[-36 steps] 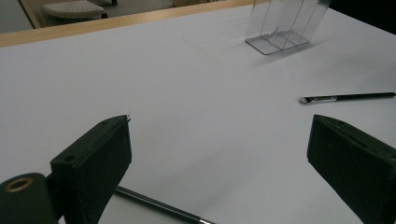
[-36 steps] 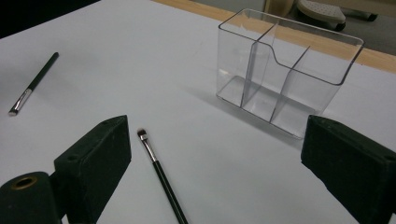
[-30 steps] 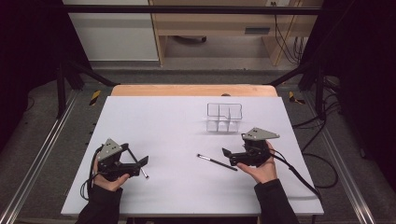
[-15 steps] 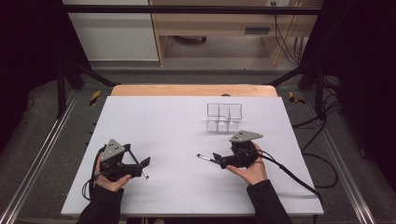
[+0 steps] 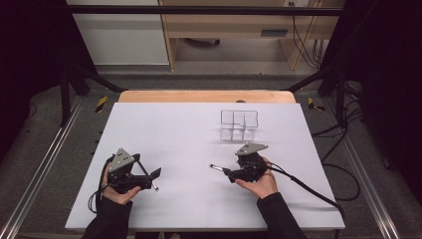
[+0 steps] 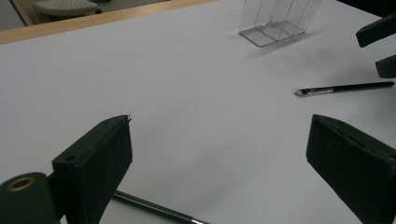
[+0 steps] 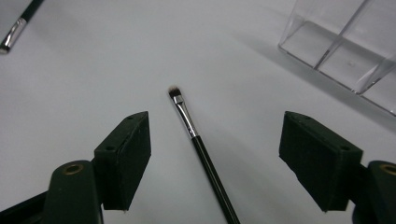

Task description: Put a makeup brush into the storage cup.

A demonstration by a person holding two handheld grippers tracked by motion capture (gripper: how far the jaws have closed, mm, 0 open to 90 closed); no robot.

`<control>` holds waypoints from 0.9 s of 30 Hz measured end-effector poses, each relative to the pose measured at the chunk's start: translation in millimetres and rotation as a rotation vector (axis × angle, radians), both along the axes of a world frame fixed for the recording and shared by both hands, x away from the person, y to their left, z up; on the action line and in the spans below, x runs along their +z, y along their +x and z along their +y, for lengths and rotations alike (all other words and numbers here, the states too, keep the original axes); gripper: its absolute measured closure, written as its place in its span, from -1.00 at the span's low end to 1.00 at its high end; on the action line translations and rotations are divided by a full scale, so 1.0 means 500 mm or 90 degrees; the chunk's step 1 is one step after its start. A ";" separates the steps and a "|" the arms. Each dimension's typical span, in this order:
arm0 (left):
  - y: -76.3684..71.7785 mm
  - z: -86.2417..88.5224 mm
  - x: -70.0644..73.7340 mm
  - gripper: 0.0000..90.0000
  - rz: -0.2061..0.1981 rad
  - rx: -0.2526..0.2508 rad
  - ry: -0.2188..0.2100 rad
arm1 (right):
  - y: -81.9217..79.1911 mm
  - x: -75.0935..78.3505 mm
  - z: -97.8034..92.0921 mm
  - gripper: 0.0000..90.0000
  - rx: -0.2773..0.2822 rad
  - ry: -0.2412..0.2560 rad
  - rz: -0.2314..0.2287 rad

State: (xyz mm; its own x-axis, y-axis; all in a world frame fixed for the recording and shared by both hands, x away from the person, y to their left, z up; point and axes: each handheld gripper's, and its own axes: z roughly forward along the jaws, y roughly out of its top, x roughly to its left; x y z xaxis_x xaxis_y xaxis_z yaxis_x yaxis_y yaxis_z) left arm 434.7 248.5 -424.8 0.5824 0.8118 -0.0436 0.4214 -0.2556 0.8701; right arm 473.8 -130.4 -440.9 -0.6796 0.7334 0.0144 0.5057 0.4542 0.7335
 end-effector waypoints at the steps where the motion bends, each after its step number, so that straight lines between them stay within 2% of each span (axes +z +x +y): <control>1: 0.000 0.000 0.000 -0.86 0.000 0.000 0.001 | 0.001 -0.004 0.003 -0.39 0.003 -0.007 0.004; 10: -0.001 -0.004 0.001 -0.86 -0.003 -0.004 0.003 | 0.009 -0.034 0.017 -0.09 0.009 -0.040 0.037; 20: -0.002 -0.010 0.002 -0.85 -0.006 -0.009 0.009 | 0.014 -0.049 0.024 0.24 0.011 -0.050 0.076; 27: -0.004 -0.015 0.003 -0.85 -0.007 -0.014 0.013 | 0.015 -0.054 0.026 0.45 0.010 -0.069 0.080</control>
